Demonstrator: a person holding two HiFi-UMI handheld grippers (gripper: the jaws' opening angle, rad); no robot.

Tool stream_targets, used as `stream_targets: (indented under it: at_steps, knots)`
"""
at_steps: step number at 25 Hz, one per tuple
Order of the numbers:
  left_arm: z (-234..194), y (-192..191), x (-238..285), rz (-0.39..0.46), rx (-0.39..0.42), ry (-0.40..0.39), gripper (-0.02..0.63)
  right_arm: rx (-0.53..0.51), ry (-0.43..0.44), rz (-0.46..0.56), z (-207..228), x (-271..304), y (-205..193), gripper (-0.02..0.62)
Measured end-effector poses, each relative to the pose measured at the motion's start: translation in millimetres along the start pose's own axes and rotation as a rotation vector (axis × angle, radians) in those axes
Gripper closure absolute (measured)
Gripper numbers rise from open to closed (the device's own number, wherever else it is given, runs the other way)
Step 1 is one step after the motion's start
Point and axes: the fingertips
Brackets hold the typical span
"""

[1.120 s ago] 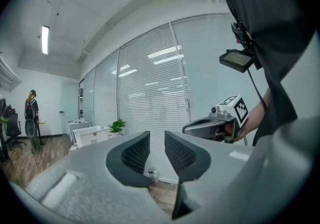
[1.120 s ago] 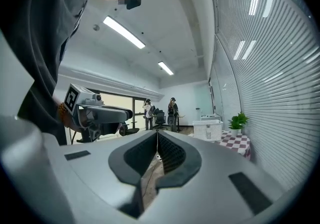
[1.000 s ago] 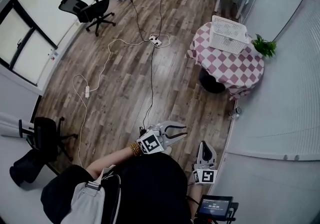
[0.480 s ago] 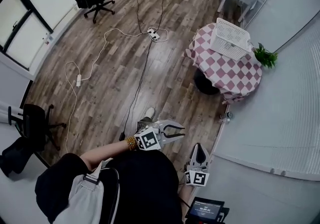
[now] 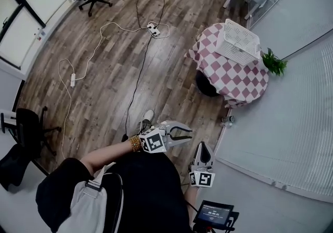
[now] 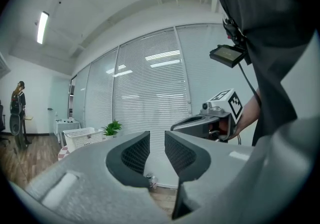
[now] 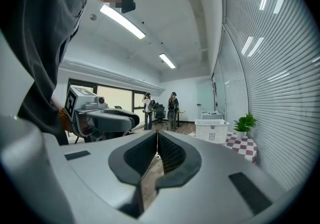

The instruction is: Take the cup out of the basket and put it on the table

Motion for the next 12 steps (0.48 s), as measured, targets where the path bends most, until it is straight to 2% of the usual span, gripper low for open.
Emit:
stream_targets:
  at_steps: [12]
  knots:
    - [-125.2, -16.7, -45.8, 0.001, 0.002, 0.026, 0.511, -0.061, 0.064, -0.041, -15.3, 133.4, 28.7, 0.586]
Point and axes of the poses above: the fingertips, and each gripper's own axes: x forward along the fingers, z to its right, y out of its top, and after that the axes turned 7 degrees about -y, right-handed
